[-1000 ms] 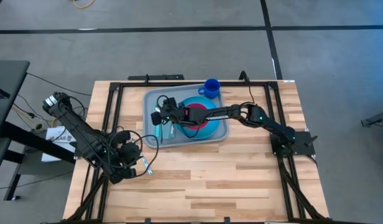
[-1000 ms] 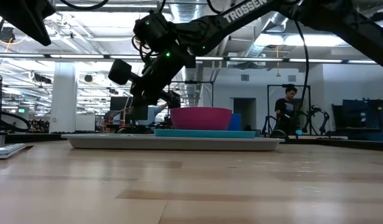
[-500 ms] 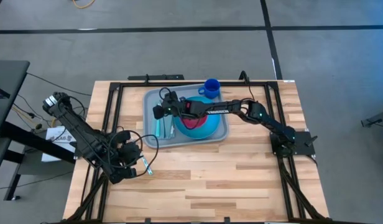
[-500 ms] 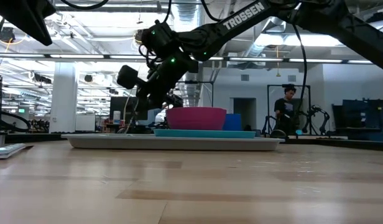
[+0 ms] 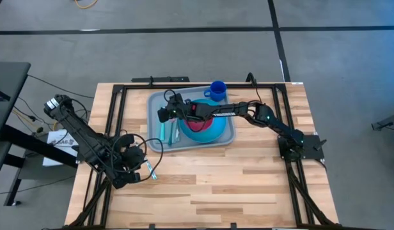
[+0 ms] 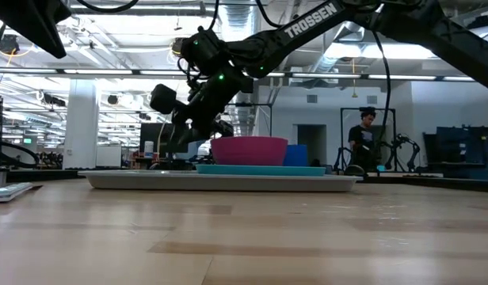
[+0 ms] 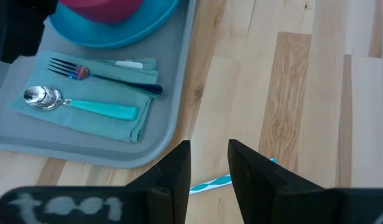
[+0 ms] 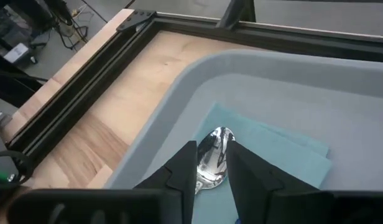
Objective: Set up tray
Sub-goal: Put the green knife on the blue napkin
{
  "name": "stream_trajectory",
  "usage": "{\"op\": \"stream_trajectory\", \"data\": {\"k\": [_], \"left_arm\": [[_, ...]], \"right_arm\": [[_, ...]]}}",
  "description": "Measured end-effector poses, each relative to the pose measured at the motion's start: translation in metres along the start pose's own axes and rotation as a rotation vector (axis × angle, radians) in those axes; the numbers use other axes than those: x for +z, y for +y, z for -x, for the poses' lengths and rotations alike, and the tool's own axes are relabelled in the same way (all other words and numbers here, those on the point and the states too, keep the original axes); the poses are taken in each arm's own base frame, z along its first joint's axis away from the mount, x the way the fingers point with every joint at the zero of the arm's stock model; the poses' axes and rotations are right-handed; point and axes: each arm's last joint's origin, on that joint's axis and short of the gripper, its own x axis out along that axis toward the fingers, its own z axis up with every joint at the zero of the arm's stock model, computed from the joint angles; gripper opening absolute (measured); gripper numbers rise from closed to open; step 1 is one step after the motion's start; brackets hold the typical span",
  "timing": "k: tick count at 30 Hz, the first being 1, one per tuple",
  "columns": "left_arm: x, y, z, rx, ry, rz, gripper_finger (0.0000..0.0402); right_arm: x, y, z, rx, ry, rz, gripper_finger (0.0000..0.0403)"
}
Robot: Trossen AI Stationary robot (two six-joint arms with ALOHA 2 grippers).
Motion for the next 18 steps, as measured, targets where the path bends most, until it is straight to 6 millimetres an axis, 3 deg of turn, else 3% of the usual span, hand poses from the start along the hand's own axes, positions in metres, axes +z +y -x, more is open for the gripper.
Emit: {"op": "stream_trajectory", "data": {"k": [7, 13, 18], "left_arm": [[0.0, 0.0, 0.0, 0.002, 0.005, 0.022, 0.0096], [-0.007, 0.003, 0.001, -0.001, 0.103, 0.064, 0.0096], [-0.024, -0.006, -0.01, -0.059, 0.142, 0.203, 0.0096]], "right_arm": [[0.029, 0.015, 0.034, 0.107, -0.001, 0.044, 0.0084], [0.049, 0.033, 0.086, 0.206, 0.07, 0.19, 0.0084], [0.05, 0.05, 0.127, 0.33, 0.165, 0.308, 0.0084]]}}
